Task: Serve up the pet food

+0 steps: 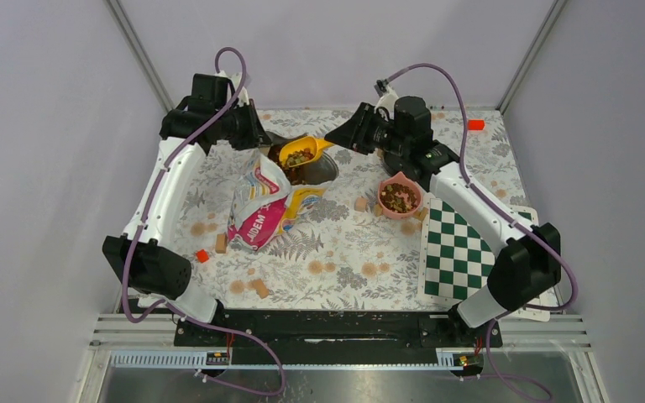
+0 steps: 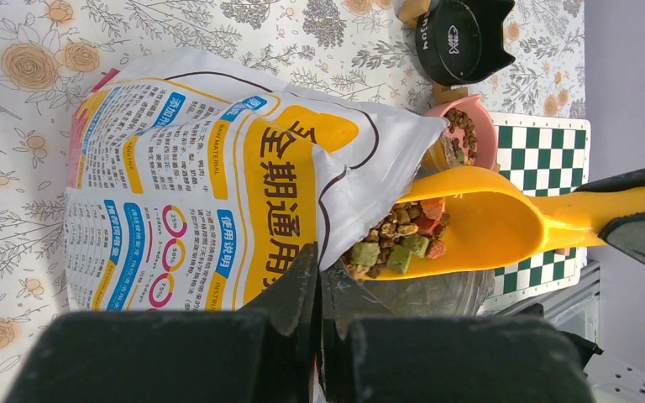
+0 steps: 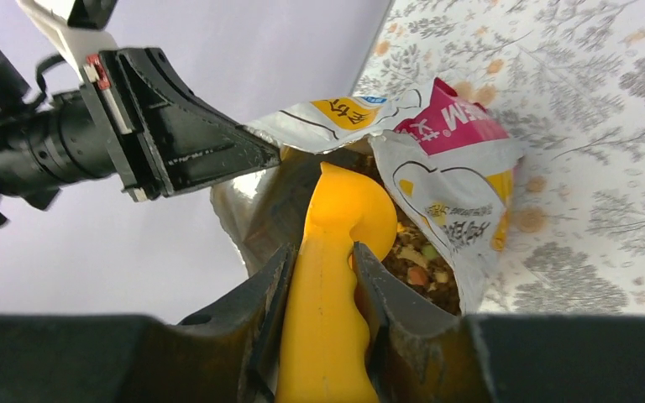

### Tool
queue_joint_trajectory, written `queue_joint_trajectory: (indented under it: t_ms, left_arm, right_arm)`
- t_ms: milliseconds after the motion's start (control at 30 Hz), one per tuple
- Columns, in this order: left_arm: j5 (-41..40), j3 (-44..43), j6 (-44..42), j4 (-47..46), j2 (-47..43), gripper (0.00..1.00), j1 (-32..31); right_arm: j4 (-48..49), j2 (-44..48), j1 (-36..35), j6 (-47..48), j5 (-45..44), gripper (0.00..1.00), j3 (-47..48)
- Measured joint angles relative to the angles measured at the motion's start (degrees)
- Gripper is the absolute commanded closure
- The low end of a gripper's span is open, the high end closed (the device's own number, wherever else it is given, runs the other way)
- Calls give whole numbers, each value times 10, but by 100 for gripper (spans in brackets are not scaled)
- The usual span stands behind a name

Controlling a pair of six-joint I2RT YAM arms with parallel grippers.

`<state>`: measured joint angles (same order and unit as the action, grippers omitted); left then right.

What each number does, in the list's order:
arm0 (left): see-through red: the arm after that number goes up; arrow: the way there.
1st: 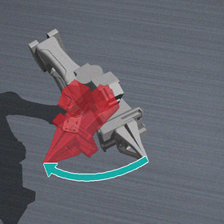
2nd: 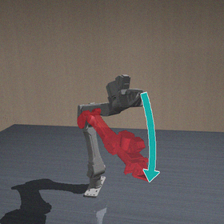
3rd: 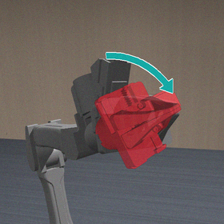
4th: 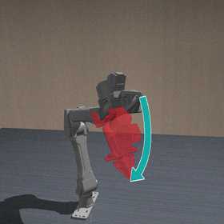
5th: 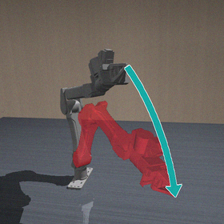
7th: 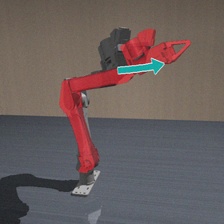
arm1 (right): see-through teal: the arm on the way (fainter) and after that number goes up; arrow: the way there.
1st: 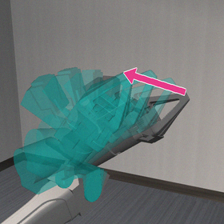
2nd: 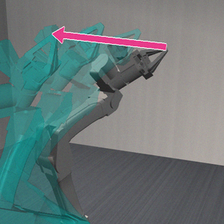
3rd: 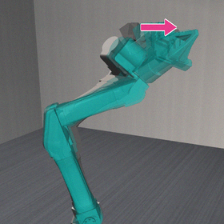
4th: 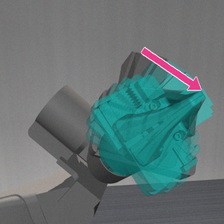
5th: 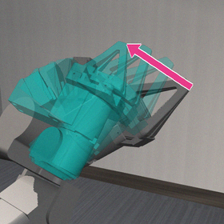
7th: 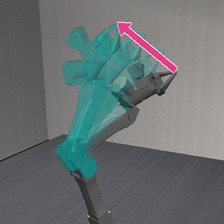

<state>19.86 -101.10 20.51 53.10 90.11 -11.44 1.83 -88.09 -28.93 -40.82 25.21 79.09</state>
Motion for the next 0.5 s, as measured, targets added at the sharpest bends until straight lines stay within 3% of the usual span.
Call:
queue_joint_trajectory:
  t_ms: [367,500]
  left_arm:
    - [1,2,5,0,-5,100,21]
    - [-2,5,7,1,-10,100,31]
  right_arm:
    - [210,-38,38,-251,75,100,-100]
    - [252,-40,48,-297,88,100,-116]
